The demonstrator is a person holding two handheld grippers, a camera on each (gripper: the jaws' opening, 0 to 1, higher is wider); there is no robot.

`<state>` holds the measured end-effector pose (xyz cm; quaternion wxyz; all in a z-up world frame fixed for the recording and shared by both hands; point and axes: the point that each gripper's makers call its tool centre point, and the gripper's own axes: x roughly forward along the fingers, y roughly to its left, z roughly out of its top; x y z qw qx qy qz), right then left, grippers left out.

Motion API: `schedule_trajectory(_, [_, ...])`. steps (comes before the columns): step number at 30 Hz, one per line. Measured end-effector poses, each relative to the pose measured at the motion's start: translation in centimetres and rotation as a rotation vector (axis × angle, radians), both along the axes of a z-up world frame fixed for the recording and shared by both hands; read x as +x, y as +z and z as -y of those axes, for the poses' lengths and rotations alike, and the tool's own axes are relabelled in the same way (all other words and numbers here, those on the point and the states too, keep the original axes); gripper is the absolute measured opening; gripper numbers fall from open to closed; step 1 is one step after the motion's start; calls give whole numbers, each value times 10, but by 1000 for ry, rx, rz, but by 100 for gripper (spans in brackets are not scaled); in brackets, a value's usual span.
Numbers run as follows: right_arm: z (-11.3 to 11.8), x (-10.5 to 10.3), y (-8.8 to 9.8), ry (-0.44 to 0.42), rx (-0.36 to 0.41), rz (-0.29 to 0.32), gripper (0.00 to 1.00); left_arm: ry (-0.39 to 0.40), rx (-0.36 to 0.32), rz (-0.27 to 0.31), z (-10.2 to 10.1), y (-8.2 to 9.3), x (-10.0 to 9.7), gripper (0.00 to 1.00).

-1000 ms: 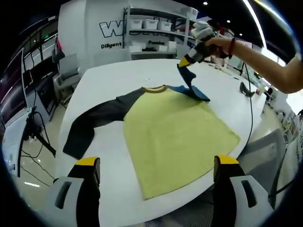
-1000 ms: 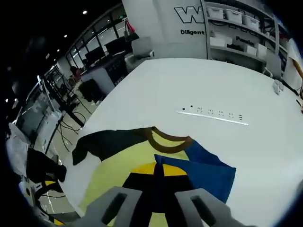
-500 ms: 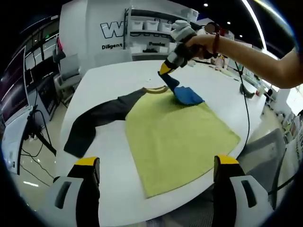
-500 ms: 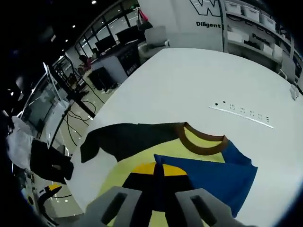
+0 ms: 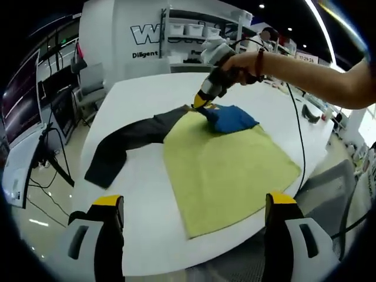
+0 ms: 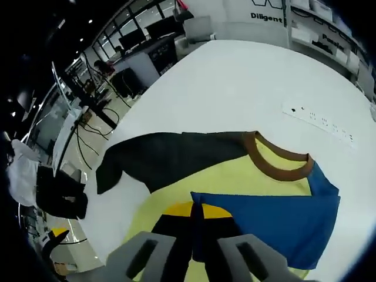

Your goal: Fold the garment on the visible template until the final outline fits inside the template.

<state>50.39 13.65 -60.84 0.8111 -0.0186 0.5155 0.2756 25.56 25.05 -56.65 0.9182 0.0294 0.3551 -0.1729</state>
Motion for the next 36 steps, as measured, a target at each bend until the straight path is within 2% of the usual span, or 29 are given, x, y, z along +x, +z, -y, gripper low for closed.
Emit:
schedule_trajectory(14, [-15,-13,-48,7,-30,-77,0,21,-3,0,-7,-3,-3,99])
schedule_trajectory(18, [-21,-15,-62,48,-36,-77,0,31,-6,-7,-9,-7,-4,99])
schedule_trajectory(22, [-33,-26,-60,103,17,-83,3,32,-21,-5,-6,-8,-4,99])
schedule_trajectory(27, [-42,-29,-45,139,70,-57,9,19,-17,-6,-4,-8,-2,99])
schedule_trajectory(29, [-39,-29,-42,142,70,-44,14,17,-18,0,-3,-7,-1,99])
schedule_trajectory(31, [-32,-28,-41,158,44,2,17,21,-20,6,-4,-6,-1,99])
schedule_trajectory(36, [-22,-33,-40,141,73,1,21,15,-19,6,-1,-6,-2,99])
